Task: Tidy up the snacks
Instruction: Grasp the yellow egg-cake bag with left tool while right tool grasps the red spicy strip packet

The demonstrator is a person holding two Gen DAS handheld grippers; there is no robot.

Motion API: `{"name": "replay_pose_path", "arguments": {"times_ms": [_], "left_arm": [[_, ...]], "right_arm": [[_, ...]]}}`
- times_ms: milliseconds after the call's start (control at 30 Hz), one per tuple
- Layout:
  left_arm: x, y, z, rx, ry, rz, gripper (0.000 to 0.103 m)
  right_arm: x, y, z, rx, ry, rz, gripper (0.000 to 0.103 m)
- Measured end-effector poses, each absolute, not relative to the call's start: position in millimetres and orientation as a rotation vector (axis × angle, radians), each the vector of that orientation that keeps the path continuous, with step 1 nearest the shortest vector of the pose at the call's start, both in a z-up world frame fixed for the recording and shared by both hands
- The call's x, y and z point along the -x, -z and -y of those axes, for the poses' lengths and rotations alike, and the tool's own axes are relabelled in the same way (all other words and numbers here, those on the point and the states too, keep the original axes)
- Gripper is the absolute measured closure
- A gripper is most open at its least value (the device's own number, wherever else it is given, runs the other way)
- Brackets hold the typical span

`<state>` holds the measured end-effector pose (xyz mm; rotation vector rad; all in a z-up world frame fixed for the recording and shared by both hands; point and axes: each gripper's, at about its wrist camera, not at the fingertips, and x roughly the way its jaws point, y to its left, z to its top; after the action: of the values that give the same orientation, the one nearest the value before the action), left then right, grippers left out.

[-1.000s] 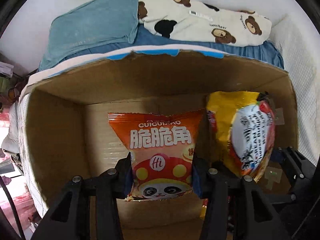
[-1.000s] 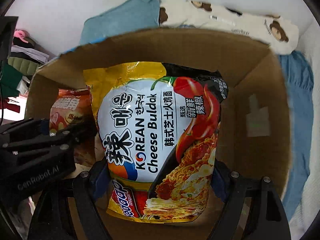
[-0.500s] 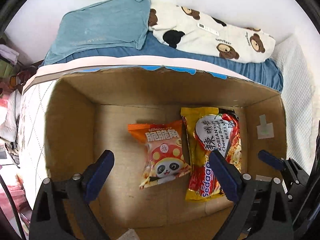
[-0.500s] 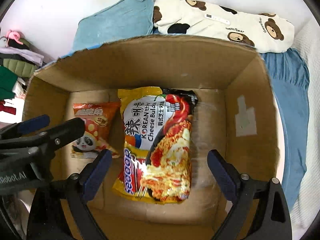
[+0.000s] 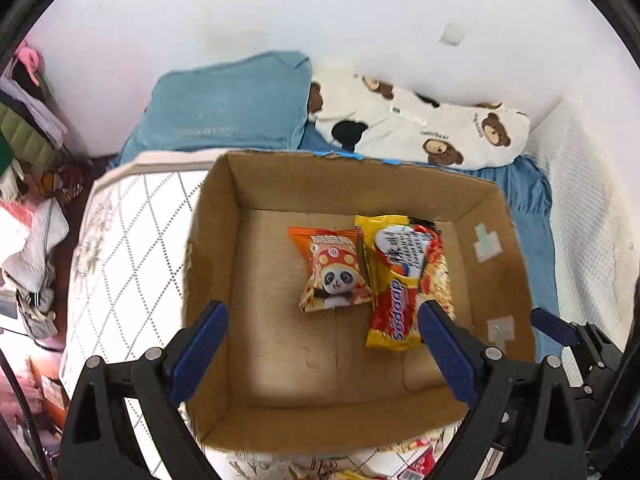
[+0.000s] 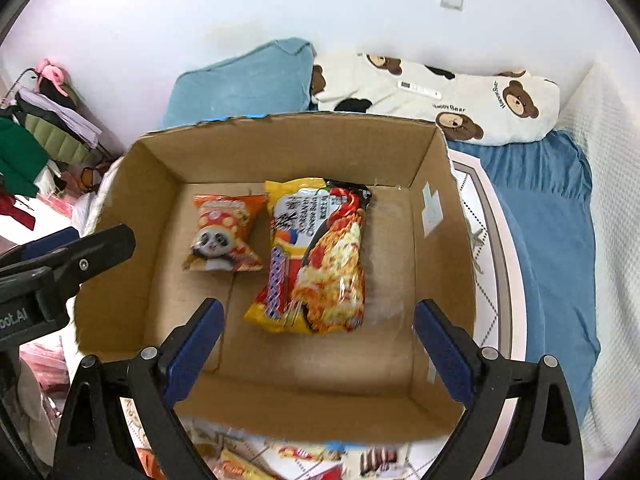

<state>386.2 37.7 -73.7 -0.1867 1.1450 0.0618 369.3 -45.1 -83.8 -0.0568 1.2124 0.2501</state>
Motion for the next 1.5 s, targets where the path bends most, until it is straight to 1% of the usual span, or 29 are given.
{"name": "replay_pose_path", "arguments": {"times_ms": [167, 300, 333, 400, 500, 567, 633, 733, 833, 900, 933, 967, 1067, 1267, 1333, 1467, 1500], "left_arm": [[-347.3, 43.0, -22.5, 0.155, -0.033, -1.074, 0.006], [-310.2, 33.1, -12.6, 0.128, -0.017, -1.041, 0.006], [-301.3, 34.6, -9.9, 0.121, -0.015, -1.041, 0.006], [-277.5, 46.6, -1.5, 0.085, -0.012, -1.052, 0.006], [-243.8, 83.0, 16.5, -0.023, 0.000, -1.115, 0.006], [-224.3, 116.8, 30.1, -0.108, 0.024, -1.182, 0.006], [-207.8, 164.3, 47.7, -0.190, 0.071, -1.293, 0.006], [-198.1, 218.5, 68.2, -0.296, 0.128, -1.412, 0.006], [-198.7, 262.4, 84.9, -0.394, 0.164, -1.486, 0.006], [-199.8, 273.5, 88.9, -0.411, 0.163, -1.481, 0.013], [-200.8, 271.0, 87.5, -0.384, 0.160, -1.460, 0.030], [-202.2, 270.1, 83.8, -0.339, 0.159, -1.476, 0.049], [-205.3, 266.3, 57.2, -0.158, 0.117, -1.518, 0.055], [-187.6, 269.2, -7.2, 0.149, -0.029, -1.564, 0.055], [-180.4, 272.4, -26.1, 0.241, -0.072, -1.568, 0.055], [-169.3, 281.1, -45.9, 0.315, -0.102, -1.569, 0.053], [-167.9, 282.7, -48.3, 0.320, -0.101, -1.569, 0.054]], "right_arm": [[-329.8, 62.5, 57.3, -0.023, -0.276, -1.140, 0.006], [-295.1, 58.4, 72.2, -0.079, -0.296, -1.124, 0.010], [-286.0, 61.1, 76.6, -0.089, -0.293, -1.129, 0.011], [-263.1, 72.6, 89.8, -0.129, -0.294, -1.157, 0.020], [-228.4, 100.0, 113.4, -0.231, -0.281, -1.227, 0.030], [-205.7, 120.0, 126.7, -0.277, -0.256, -1.268, 0.031], [-184.1, 143.2, 139.1, -0.316, -0.224, -1.318, 0.031], [-160.0, 176.2, 149.4, -0.371, -0.190, -1.387, 0.031], [-142.2, 200.5, 152.4, -0.403, -0.169, -1.425, 0.031], [-131.0, 216.4, 154.3, -0.437, -0.146, -1.455, 0.031], [-125.1, 223.6, 154.2, -0.455, -0.142, -1.472, 0.031], [-120.9, 228.3, 153.4, -0.467, -0.142, -1.483, 0.031], [-107.4, 240.3, 144.9, -0.479, -0.156, -1.513, 0.031], [-104.2, 263.4, 105.4, -0.437, -0.182, -1.562, 0.031], [-107.8, 267.7, 92.8, -0.408, -0.172, -1.559, 0.029], [-116.5, 275.8, 60.3, -0.283, -0.107, -1.558, 0.029], [-118.1, 277.6, 52.7, -0.243, -0.087, -1.559, 0.029]]}}
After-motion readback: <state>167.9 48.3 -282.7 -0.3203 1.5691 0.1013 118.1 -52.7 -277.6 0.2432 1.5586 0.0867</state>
